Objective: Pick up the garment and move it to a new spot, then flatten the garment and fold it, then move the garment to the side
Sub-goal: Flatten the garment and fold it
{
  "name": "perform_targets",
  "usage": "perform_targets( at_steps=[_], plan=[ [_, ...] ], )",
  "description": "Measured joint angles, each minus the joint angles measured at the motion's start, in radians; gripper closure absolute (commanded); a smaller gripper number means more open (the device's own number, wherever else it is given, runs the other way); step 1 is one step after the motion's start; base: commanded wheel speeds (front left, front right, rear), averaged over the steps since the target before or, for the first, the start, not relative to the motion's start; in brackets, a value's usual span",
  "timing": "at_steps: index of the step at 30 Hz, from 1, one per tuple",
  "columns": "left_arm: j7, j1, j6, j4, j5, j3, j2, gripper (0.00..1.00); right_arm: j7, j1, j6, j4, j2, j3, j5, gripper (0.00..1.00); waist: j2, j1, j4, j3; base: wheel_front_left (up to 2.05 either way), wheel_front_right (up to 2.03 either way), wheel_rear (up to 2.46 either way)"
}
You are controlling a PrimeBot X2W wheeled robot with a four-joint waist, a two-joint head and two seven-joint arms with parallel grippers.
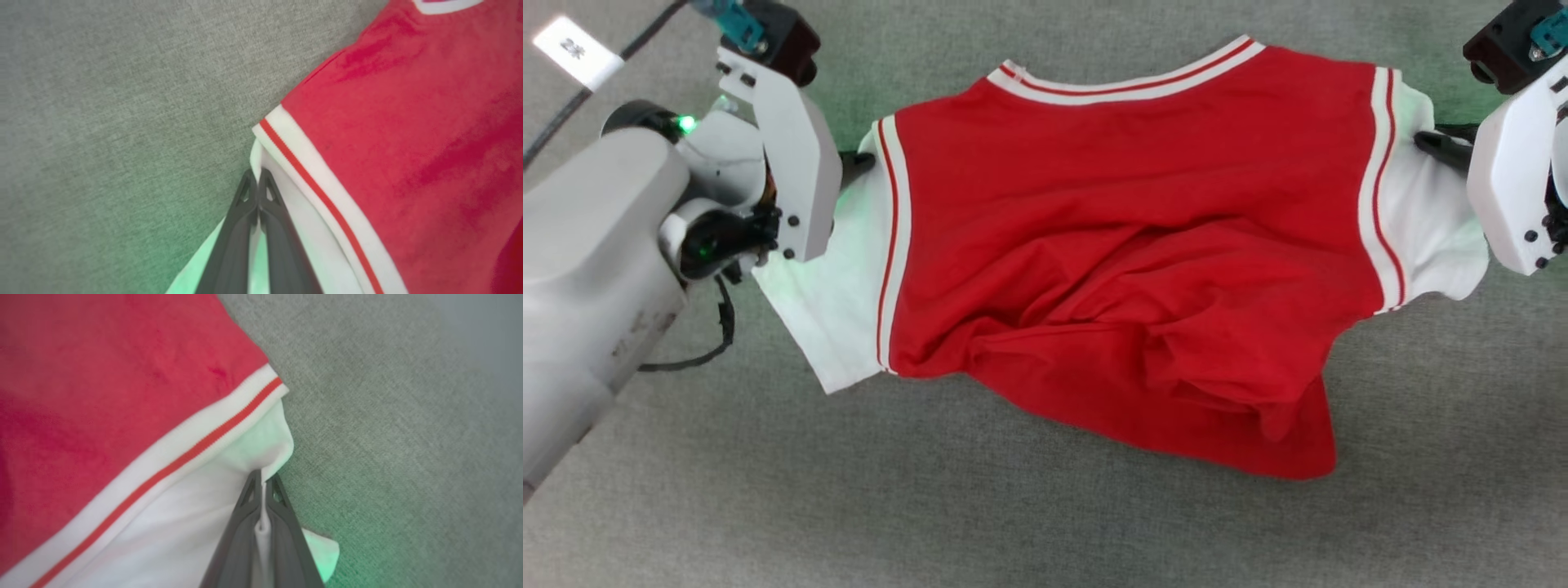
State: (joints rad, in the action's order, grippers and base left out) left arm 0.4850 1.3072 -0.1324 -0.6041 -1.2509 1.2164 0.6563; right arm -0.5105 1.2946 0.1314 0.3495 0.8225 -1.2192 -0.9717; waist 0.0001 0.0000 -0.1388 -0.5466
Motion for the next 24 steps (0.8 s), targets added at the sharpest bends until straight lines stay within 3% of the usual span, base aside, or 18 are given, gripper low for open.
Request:
perform_targets(
  at_steps=[6, 11, 17, 24],
  plan=[
    [-0.137, 0.021, 0.001, -0.064, -0.041, -0.029, -0.049, 1.0, 0.106, -0.042, 0.0, 0.076, -0.039, 0.071, -0.065, 1.0, 0.0, 0.0, 0.02, 0.048, 0.0, 0.0, 0.0],
    [-0.255, 0.088, 0.001, -0.157, -0.044, -0.072, -0.115, 1.0, 0.154, -0.016, 0.0, 0.22, -0.079, 0.185, -0.081, 1.0, 0.0, 0.0, 0.048, 0.085, 0.0, 0.0, 0.0],
    [-0.421, 0.224, 0.001, -0.323, -0.056, -0.158, -0.203, 1.0, 0.276, 0.14, 0.0, 0.453, -0.212, 0.316, 0.016, 1.0, 0.0, 0.0, 0.096, 0.112, 0.0, 0.0, 0.0],
    [-0.651, 0.42, 0.018, -0.491, -0.077, -0.273, -0.272, 1.0, 0.529, 0.388, 0.0, 0.737, -0.346, 0.446, 0.175, 1.0, 0.0, 0.0, 0.148, 0.146, 0.0, 0.0, 0.0]
  ],
)
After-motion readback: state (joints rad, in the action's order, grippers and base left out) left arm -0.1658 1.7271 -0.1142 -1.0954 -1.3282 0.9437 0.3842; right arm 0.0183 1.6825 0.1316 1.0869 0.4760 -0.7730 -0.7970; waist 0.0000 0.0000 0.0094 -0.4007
